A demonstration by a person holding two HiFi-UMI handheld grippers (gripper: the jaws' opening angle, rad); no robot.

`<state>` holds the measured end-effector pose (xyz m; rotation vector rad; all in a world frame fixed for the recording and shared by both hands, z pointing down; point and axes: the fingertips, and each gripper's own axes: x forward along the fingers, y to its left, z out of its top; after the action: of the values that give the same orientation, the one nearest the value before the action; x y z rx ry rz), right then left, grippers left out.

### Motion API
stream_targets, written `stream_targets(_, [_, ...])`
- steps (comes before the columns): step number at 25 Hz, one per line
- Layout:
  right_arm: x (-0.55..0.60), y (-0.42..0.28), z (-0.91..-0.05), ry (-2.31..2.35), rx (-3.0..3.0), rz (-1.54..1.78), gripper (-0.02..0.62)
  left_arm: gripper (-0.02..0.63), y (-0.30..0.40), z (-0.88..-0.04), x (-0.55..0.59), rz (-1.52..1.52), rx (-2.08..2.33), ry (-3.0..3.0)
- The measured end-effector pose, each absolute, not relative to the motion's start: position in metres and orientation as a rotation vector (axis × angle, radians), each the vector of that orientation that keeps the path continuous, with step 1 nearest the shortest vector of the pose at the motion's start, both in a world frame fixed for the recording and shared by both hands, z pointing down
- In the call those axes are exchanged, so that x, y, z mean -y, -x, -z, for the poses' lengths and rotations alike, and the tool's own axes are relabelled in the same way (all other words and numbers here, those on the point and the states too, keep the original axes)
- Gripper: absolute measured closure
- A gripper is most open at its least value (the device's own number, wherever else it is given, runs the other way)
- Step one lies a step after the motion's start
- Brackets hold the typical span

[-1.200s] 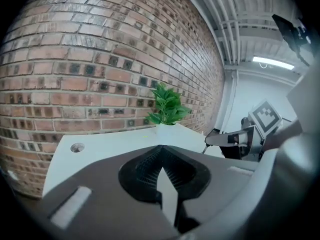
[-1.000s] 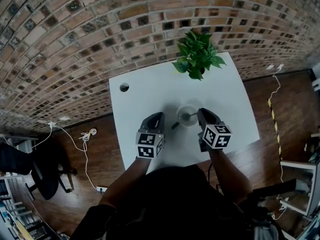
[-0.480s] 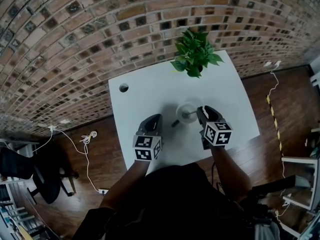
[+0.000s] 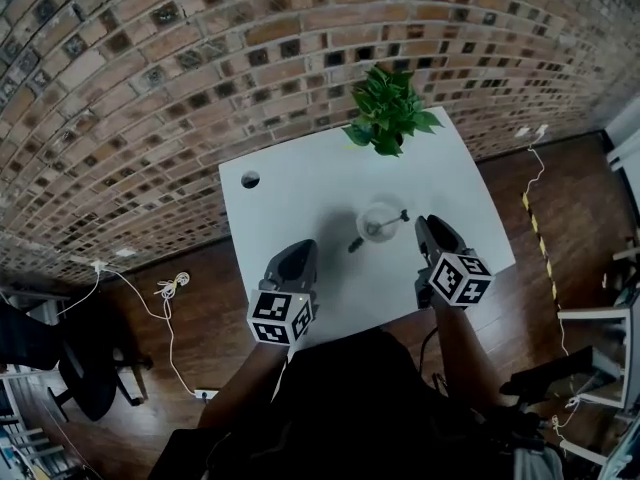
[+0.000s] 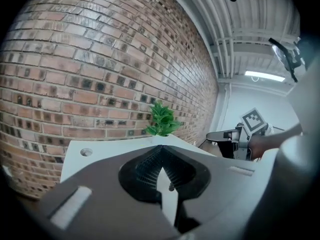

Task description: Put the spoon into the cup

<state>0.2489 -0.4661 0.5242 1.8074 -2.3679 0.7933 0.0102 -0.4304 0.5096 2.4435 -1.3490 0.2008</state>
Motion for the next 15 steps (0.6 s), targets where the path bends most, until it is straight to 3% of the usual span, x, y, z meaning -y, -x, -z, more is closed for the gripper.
stream_targets(9, [0.424, -0.207, -0.474, -1.801, 2.477, -0.784, 0.516, 0.612, 0.007, -0.468, 0.389, -0.071, 1.264, -2.554])
stream_targets(13, [0.395, -0.209, -0.466, -1.788, 2.514, -0.748, 0.587, 0.612, 0.0, -0.467, 0.356, -0.09, 1.247, -2.574])
stream_targets(15, [0.384, -0.209, -0.463, -1.784, 2.525, -0.735, 0.588, 0.612, 0.002, -0.463, 0.344, -0.101, 1.251, -2.584])
